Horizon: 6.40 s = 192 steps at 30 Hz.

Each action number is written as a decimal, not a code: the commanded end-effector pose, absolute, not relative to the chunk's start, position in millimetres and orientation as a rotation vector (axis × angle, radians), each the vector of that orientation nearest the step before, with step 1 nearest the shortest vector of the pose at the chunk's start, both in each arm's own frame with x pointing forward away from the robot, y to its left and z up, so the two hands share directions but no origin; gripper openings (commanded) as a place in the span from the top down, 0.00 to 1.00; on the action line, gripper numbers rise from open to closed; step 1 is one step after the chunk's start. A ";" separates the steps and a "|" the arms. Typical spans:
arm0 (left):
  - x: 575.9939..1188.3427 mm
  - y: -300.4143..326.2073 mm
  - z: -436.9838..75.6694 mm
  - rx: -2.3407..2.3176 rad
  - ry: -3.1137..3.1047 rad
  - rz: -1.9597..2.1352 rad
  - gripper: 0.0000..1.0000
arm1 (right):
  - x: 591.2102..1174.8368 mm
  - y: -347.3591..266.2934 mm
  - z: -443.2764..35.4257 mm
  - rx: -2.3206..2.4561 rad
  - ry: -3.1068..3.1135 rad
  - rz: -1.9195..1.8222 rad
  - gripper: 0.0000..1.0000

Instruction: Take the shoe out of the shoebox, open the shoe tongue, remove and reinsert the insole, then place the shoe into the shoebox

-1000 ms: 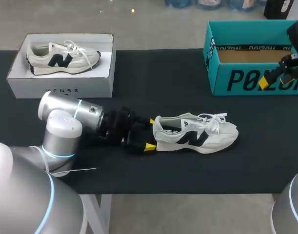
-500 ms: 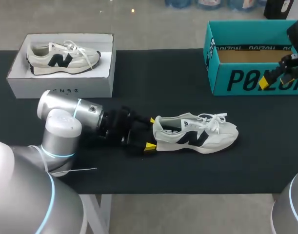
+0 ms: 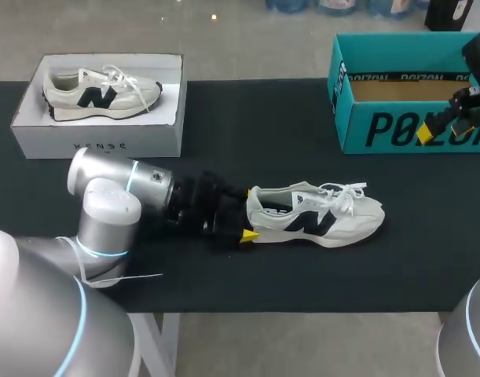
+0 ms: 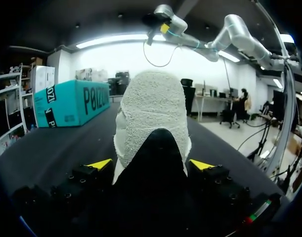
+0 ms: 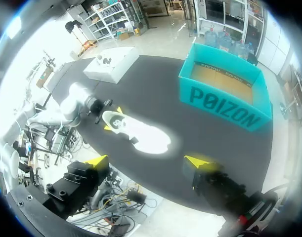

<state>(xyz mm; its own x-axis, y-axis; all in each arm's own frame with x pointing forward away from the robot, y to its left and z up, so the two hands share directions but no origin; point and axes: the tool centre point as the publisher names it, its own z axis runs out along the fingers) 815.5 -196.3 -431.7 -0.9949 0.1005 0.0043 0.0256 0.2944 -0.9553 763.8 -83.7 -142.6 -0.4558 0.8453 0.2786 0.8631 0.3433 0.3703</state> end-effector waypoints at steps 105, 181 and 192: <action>811.7 -195.1 -435.4 -0.158 -2.444 1.838 1.00 | 790.4 121.5 -343.4 -2.444 -2.462 0.396 0.00; 811.7 -195.1 -435.4 -0.158 -2.444 1.838 1.00 | 794.3 31.5 -333.3 -2.713 -2.274 0.361 0.82; 811.7 -195.1 -435.4 -0.158 -2.444 1.838 1.00 | 790.9 51.6 -311.4 -2.670 -2.352 0.278 0.13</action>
<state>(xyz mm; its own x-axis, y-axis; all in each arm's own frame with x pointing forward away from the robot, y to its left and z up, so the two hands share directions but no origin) 810.6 -194.8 -433.7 -0.9916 0.1294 0.0014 0.0346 0.2756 -0.9606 795.1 50.3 -320.8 0.1599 0.9086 -0.3859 0.9757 -0.0863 0.2012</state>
